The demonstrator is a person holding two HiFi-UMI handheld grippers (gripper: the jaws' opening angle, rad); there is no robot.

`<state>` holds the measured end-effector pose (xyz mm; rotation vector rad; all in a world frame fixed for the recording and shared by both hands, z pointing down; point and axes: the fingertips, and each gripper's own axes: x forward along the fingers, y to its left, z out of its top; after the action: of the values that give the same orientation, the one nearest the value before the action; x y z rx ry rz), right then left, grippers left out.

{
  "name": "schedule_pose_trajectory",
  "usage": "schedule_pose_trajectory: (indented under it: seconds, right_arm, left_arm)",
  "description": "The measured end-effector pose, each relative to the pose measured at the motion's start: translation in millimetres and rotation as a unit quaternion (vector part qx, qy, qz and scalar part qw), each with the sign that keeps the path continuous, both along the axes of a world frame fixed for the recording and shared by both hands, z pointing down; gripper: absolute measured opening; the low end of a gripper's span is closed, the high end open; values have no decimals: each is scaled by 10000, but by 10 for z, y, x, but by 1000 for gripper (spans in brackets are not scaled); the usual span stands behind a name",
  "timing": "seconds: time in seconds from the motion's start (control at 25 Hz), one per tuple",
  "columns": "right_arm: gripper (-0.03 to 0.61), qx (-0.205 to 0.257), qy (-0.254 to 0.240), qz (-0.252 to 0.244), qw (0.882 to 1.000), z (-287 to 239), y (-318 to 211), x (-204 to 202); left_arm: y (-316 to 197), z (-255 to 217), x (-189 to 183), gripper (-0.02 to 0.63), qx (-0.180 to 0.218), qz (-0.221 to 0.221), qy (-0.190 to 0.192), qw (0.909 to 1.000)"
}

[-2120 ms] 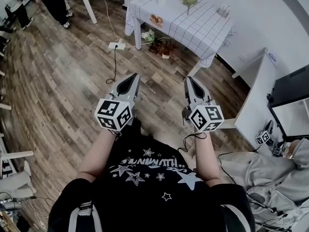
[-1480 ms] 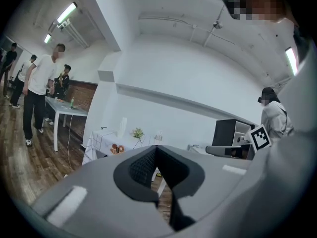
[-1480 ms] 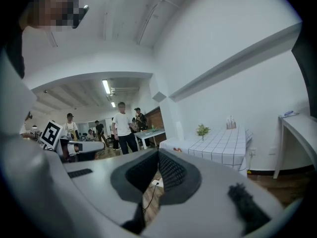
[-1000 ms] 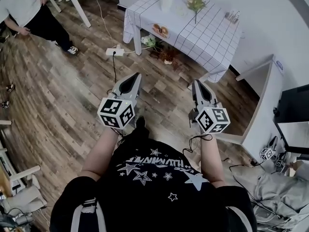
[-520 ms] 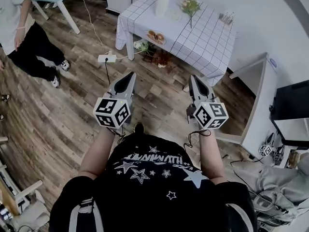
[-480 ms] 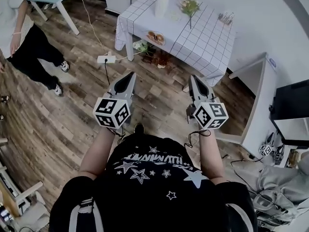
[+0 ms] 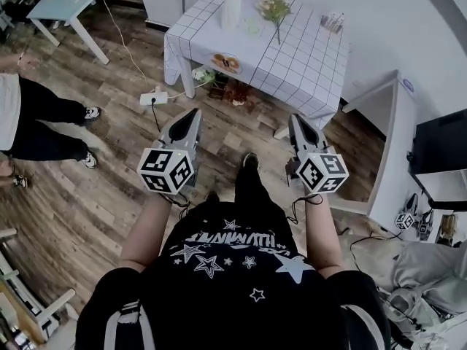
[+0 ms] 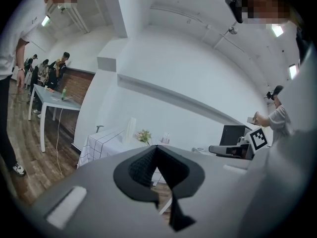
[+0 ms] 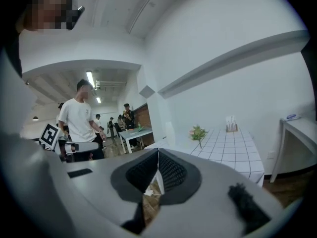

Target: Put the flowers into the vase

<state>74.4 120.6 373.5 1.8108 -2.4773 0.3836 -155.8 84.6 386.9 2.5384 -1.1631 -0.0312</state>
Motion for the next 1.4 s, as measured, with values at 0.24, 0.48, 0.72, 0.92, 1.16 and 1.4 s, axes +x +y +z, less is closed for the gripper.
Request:
schedule_pose_trajectory:
  seconds: [0.24, 0.48, 0.72, 0.92, 1.16, 1.4]
  right_arm:
    - [12, 15, -108, -184, 9998, 60, -515, 130]
    - [12, 7, -63, -513, 9987, 111, -1098, 287]
    - [12, -24, -143, -565, 9983, 122, -1701, 659]
    - [12, -45, -223, -611, 9979, 103, -2093, 924]
    - [12, -25, -270, -727, 9970, 118, -2451, 1199]
    - [12, 185, -256, -768, 9965, 244, -2410, 1286]
  left_arm:
    - [-345, -10, 50, 9, 29, -273, -97, 9996]
    - [-819, -2, 235, 9, 50, -506, -177, 9985]
    - [-1327, 6, 585, 9, 25, -569, -286, 9980]
    - [-1661, -53, 830, 9, 28, -668, -295, 9973]
    - [-1921, -30, 1045, 9, 7, -781, -440, 9960]
    - [-1802, 120, 1036, 9, 220, -1011, -364, 9940]
